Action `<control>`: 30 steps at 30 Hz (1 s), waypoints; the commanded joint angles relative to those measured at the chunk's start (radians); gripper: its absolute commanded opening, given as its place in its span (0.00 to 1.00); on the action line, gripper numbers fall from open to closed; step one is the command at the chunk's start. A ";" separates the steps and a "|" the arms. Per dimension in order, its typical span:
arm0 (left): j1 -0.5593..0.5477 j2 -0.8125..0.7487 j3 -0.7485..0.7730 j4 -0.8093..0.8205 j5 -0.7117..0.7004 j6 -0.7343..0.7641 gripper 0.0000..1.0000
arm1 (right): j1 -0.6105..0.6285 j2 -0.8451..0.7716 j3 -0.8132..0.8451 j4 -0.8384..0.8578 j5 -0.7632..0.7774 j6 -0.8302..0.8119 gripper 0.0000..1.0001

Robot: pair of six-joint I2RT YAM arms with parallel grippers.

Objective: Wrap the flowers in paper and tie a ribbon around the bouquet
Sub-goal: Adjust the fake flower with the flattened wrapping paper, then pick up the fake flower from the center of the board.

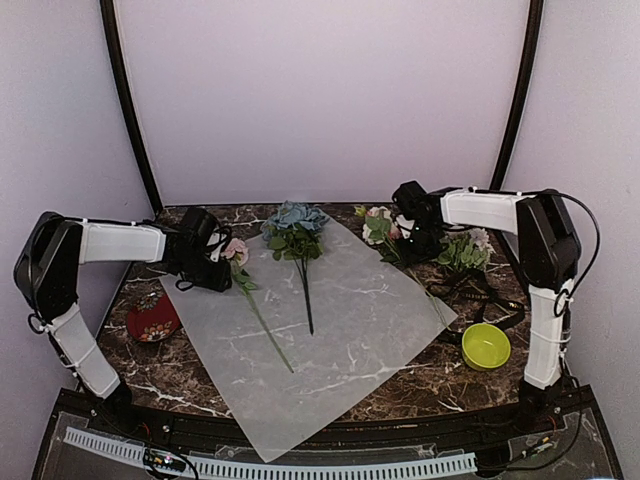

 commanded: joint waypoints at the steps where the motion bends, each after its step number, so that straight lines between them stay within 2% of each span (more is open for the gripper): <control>1: 0.004 0.055 0.049 0.001 -0.036 -0.025 0.38 | -0.006 0.032 -0.013 0.046 -0.031 -0.035 0.46; 5: 0.004 0.105 0.074 0.044 -0.017 -0.026 0.37 | -0.006 0.057 -0.019 0.065 0.013 -0.049 0.39; 9: 0.003 0.123 0.081 0.125 -0.014 -0.023 0.38 | -0.006 0.066 -0.028 0.086 0.076 -0.068 0.26; 17: 0.000 0.188 0.133 0.150 -0.031 0.022 0.41 | -0.006 0.084 -0.042 0.103 0.096 -0.102 0.20; 21: -0.008 0.199 0.145 0.183 -0.032 0.040 0.41 | -0.006 0.077 -0.038 0.104 0.120 -0.096 0.07; 24: -0.013 0.216 0.171 0.200 -0.039 0.063 0.41 | -0.006 0.033 -0.044 0.115 0.150 -0.082 0.00; 30: -0.014 0.209 0.233 0.171 -0.044 0.084 0.42 | -0.006 -0.143 -0.128 0.210 0.210 -0.046 0.00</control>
